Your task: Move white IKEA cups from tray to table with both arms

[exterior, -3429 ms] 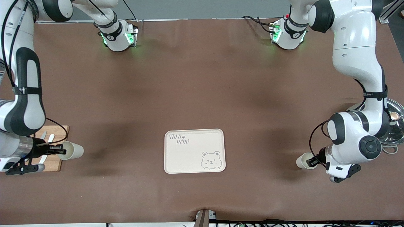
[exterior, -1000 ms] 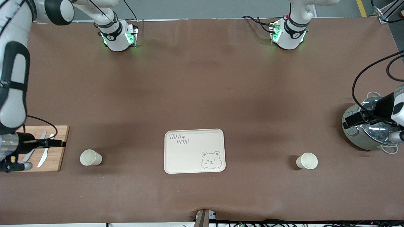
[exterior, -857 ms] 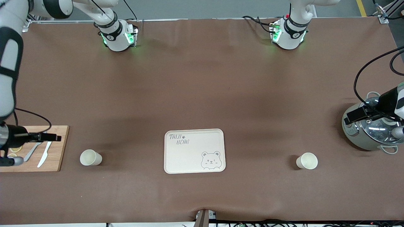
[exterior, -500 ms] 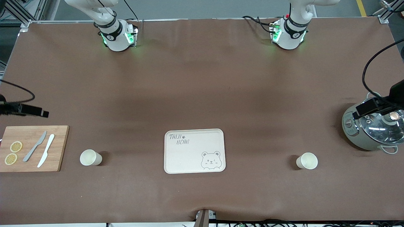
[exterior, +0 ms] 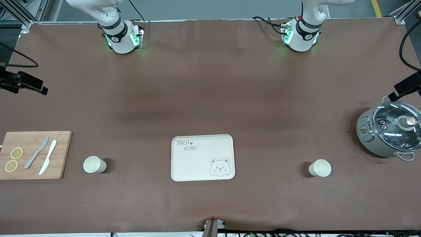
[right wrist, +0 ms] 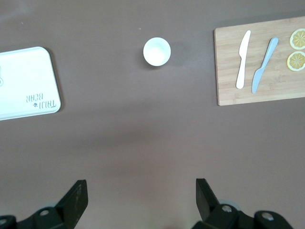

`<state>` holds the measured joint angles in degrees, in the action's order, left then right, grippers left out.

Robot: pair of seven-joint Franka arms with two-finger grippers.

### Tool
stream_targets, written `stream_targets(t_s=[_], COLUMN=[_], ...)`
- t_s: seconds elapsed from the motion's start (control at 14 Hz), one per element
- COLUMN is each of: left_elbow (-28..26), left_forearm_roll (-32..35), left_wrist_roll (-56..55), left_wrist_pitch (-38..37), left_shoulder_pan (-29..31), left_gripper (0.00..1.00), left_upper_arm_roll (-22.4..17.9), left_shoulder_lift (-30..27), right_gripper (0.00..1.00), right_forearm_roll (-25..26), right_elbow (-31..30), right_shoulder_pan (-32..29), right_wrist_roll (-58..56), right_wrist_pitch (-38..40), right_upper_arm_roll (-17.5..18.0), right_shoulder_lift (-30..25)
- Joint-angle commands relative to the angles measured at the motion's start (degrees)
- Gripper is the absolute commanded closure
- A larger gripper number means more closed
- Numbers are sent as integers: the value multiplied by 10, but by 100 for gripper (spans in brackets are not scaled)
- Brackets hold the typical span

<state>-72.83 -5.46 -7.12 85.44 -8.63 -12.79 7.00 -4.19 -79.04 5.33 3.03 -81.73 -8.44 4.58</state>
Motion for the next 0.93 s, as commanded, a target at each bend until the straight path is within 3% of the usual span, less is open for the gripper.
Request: stream_targets(t_s=[0.0, 0.36, 0.86], left_elbow=[-21, -63, -64], left_forearm_roll=[25, 34, 35], left_wrist_roll=[8, 8, 3], left_wrist_pitch=[-8, -10, -11], left_shoulder_pan=[-2, -6, -5], left_gripper=[0, 0, 0], left_upper_arm_roll=[7, 8, 15], left_shoulder_lift=[-22, -54, -53], right_gripper=[0, 0, 0], right_forearm_roll=[9, 10, 10], right_elbow=[-109, -120, -119], right_shoulder_pan=[2, 1, 1], right_wrist_roll=[6, 14, 14], right_wrist_pitch=[-63, -71, -75], right_upper_arm_roll=[3, 7, 7], right_shoulder_lift=[-76, -89, -88])
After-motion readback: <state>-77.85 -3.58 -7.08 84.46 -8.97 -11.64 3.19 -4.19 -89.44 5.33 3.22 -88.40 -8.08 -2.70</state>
